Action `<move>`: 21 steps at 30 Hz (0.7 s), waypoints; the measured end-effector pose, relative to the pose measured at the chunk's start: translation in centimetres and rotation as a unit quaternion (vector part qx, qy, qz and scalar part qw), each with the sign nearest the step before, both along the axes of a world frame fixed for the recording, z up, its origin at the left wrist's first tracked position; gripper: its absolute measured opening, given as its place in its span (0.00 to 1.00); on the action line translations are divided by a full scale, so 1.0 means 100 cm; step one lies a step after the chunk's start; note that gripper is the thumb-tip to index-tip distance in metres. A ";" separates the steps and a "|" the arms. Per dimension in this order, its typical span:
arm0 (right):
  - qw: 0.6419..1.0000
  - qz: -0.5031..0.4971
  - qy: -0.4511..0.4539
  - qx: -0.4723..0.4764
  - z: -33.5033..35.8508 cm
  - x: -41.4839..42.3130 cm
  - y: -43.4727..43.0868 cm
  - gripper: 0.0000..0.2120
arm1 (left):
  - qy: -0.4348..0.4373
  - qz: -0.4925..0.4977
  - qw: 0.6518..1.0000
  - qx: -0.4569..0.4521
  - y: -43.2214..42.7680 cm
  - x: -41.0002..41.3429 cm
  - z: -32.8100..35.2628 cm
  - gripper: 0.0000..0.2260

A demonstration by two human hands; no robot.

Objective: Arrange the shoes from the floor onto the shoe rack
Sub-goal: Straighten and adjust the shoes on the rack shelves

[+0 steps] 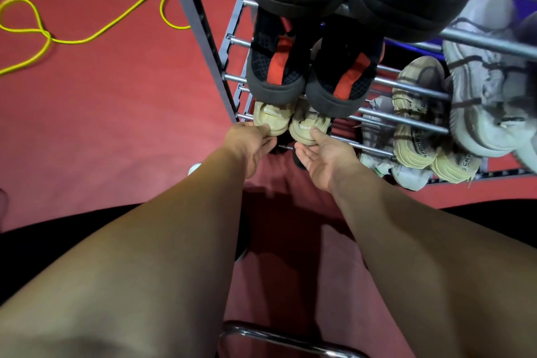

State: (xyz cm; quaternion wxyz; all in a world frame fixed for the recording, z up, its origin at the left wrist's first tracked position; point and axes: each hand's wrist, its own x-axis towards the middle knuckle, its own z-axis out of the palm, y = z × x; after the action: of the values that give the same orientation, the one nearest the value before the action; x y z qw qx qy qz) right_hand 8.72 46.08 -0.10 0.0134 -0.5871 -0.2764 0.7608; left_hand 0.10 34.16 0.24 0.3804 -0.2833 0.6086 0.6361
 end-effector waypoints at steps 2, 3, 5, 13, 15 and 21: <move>1.000 -0.007 -0.001 -0.005 0.002 0.000 0.000 0.08 | -0.001 0.002 1.000 0.007 0.000 0.000 0.000 0.02; 1.000 -0.008 -0.001 -0.008 0.002 -0.001 0.000 0.08 | -0.001 0.004 1.000 0.010 0.000 0.000 0.000 0.04; 1.000 -0.007 0.001 -0.012 0.002 -0.001 0.000 0.10 | -0.002 0.011 1.000 0.014 0.000 -0.001 0.000 0.04; 1.000 -0.004 0.009 -0.020 0.001 0.000 0.000 0.13 | -0.012 0.031 0.999 0.027 0.001 -0.002 0.001 0.01; 1.000 -0.004 0.008 -0.020 0.000 0.000 0.000 0.12 | -0.010 0.033 0.999 0.027 0.000 -0.002 0.000 0.02; 1.000 -0.010 0.008 -0.018 -0.001 -0.001 0.000 0.13 | -0.010 0.034 0.999 0.030 0.001 -0.001 0.001 0.03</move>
State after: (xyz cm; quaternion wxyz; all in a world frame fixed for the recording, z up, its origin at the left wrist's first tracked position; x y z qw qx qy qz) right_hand 8.66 46.09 -0.25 0.0127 -0.5842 -0.2561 0.7700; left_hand 0.02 34.25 0.30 0.3731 -0.2987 0.5757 0.6635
